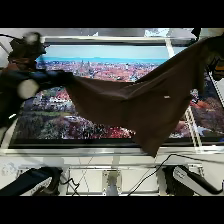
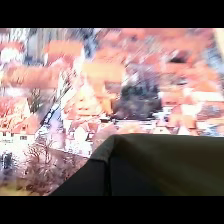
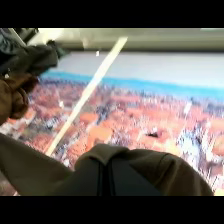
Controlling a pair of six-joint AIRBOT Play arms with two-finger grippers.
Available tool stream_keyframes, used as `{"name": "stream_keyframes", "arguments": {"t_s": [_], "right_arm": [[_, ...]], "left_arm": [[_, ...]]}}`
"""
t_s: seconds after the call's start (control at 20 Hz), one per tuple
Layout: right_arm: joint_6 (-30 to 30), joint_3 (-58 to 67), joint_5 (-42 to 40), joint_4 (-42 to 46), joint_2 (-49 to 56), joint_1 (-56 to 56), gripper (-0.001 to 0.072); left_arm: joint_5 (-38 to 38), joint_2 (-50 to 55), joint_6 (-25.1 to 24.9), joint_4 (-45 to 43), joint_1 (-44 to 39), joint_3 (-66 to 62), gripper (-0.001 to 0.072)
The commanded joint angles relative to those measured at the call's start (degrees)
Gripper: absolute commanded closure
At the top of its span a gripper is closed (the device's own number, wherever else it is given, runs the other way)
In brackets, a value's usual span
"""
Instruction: Fold the shirts.
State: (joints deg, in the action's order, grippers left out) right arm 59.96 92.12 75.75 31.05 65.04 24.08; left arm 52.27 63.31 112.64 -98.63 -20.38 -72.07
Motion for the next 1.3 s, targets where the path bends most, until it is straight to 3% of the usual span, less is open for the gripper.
{"name": "stream_keyframes", "arguments": {"t_s": [0.0, 0.05, 0.1, 0.15, 0.2, 0.25, 0.35, 0.5, 0.55, 0.65, 0.75, 0.9, 1.15, 1.25], "right_arm": [[-2.0, -3.8, -16.3, 14.7, 12.1, -12.5, 0.0683], [-1.9, -4.1, -24.8, 19.8, 15.0, -16.0, 0.0675], [-1.8, -4.1, -32.6, 23.0, 17.1, -18.6, 0.0591], [-1.1, -4.1, -41.0, 25.0, 18.6, -20.8, 0.0326], [-1.0, -4.1, -47.6, 25.9, 19.4, -22.2, 0.0227], [-1.0, -4.1, -52.2, 26.1, 19.5, -22.8, 0.0227], [2.8, -4.0, -51.7, 28.0, 19.1, -21.7, 0.0231], [18.9, -4.0, -33.6, 45.1, 18.1, -15.6, 0.0276], [20.4, -4.1, -24.5, 49.8, 17.9, -12.9, 0.0276], [17.3, -6.5, -10.3, 50.4, 17.2, -7.6, 0.0276], [13.0, -12.8, -4.4, 45.2, 15.1, -3.6, 0.0276], [11.9, -26.4, -6.0, 41.2, 11.7, -0.3, 0.0274], [5.5, -45.8, -14.1, 26.8, 11.4, 1.3, 0.0271], [5.6, -49.5, -18.0, 25.5, 11.5, 1.3, 0.0228]], "left_arm": [[-15.6, 15.2, 8.9, -3.1, 2.7, -0.4, 0.0694], [-24.1, 18.0, 13.5, -2.4, 4.4, -0.8, 0.0573], [-31.4, 19.7, 16.5, -1.3, 5.9, -1.5, 0.024], [-37.3, 20.8, 18.4, 0.3, 7.6, -2.6, 0.0043], [-39.6, 21.1, 18.3, 1.6, 9.1, -3.9, 0.0039], [-39.7, 21.1, 17.9, 1.5, 10.8, -5.5, 0.0022], [-33.8, 20.7, 13.7, 1.5, 13.7, -8.7, 0.0011], [-12.8, 19.3, 2.1, 0.7, 17.5, -12.3, 0.0013], [-6.6, 18.7, -1.1, 0.7, 18.4, -12.2, 0.0014], [4.9, 18.1, -6.5, 0.6, 19.7, -12.2, 0.0014], [11.1, 18.1, -9.6, -0.5, 19.6, -12.2, 0.0013], [15.0, 18.1, -10.5, -0.1, 19.6, -12.2, 0.0013], [16.6, 17.9, -13.1, 5.0, 19.5, -12.2, 0.0013], [16.6, 17.9, -14.1, 7.2, 19.5, -12.2, 0.0013]]}}
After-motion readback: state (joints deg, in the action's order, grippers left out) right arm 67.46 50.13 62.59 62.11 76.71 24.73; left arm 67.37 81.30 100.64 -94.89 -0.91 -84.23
